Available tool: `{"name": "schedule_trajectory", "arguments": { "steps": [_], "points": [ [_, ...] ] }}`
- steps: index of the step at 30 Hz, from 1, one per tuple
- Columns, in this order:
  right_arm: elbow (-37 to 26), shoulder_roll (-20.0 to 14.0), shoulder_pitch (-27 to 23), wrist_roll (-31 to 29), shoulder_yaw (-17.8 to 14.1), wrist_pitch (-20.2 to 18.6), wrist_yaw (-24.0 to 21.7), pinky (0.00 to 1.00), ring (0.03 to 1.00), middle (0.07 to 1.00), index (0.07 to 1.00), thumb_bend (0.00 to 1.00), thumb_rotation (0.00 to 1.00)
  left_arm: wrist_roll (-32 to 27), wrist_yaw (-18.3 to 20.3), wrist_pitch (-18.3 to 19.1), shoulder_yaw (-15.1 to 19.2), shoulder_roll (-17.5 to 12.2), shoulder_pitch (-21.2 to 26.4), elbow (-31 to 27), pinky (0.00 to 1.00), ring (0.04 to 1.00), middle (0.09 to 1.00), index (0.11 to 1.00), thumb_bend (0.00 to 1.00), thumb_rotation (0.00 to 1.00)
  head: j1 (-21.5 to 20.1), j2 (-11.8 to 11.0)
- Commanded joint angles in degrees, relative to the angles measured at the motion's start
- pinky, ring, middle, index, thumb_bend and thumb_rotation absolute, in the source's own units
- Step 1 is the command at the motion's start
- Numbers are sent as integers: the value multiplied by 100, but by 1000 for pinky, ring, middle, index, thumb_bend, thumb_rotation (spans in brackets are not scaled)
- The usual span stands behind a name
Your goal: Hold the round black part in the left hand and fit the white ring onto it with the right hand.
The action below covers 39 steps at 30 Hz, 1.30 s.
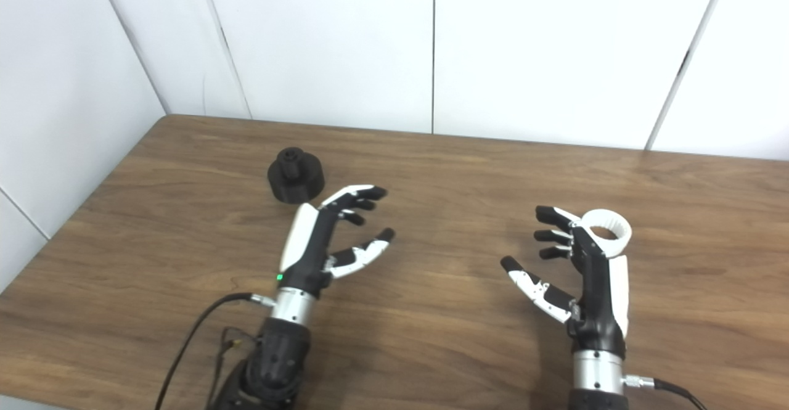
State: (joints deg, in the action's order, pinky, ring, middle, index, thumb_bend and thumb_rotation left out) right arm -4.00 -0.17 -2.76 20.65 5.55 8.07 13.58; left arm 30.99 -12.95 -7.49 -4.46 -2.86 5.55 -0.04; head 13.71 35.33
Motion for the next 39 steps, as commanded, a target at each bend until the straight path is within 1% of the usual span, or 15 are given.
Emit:
{"name": "schedule_trajectory", "arguments": {
  "steps": [1,5,7,8,11,14,17,20,23,27,30,33,35,37,39],
  "points": [
    [186,-120,-42,90,-85,258,60,525,646,731,713,647,80,107,-112,-1,101,-130,289,-350,598,717,745,692,508,205,8,6],
    [244,-134,-59,83,-87,303,71,527,646,729,711,649,92,140,9,125,258,-388,370,-496,611,730,748,694,505,201,36,-14],
    [283,-146,-69,93,-86,350,86,521,642,728,710,648,87,173,54,243,317,-504,402,-557,642,745,754,699,507,193,42,-19],
    [293,-146,-71,88,-91,356,88,523,643,727,710,649,82,225,66,307,346,-569,418,-582,682,762,760,702,510,216,52,-25],
    [302,-146,-72,58,-95,353,65,531,648,729,712,648,87,207,59,313,425,-743,475,-586,738,777,766,707,512,207,74,-36],
    [301,-142,-79,40,-99,311,47,537,646,730,712,650,83,223,24,360,490,-888,537,-573,712,770,771,715,510,186,101,-40],
    [343,-146,-95,32,-92,354,52,533,642,729,710,650,72,385,10,524,552,-1035,597,-576,688,786,802,746,519,250,117,-51],
    [371,-148,-108,18,-86,367,46,531,643,729,711,650,71,447,31,607,606,-1166,649,-565,707,819,833,776,534,307,122,-67],
    [396,-146,-120,26,-80,378,54,532,642,728,711,647,61,529,53,670,658,-1361,723,-561,773,859,869,813,545,308,124,-66],
    [403,-147,-126,-21,-82,382,35,537,645,732,713,647,47,656,48,683,724,-1702,866,-394,811,883,893,842,569,351,144,-84],
    [387,-151,-122,-25,-79,356,24,534,645,733,715,646,51,718,128,818,766,-1947,967,-264,832,923,927,871,587,360,144,-93],
    [383,-148,-124,-58,-83,339,14,538,648,734,715,647,48,681,213,879,795,-2135,1063,-125,861,983,972,902,659,384,155,-94],
    [391,-146,-129,-68,-80,349,21,537,647,734,715,648,44,714,279,923,787,-2253,1121,-39,887,996,987,915,697,412,159,-92],
    [406,-152,-137,-67,-74,375,27,534,647,734,715,647,42,810,363,1010,753,-2383,1183,60,948,1000,998,934,757,461,158,-96],
    [408,-150,-139,-46,-70,376,37,536,647,734,715,648,48,891,505,1132,712,-2512,1252,145,967,1000,1000,942,806,476,173,-97]
  ]
}}
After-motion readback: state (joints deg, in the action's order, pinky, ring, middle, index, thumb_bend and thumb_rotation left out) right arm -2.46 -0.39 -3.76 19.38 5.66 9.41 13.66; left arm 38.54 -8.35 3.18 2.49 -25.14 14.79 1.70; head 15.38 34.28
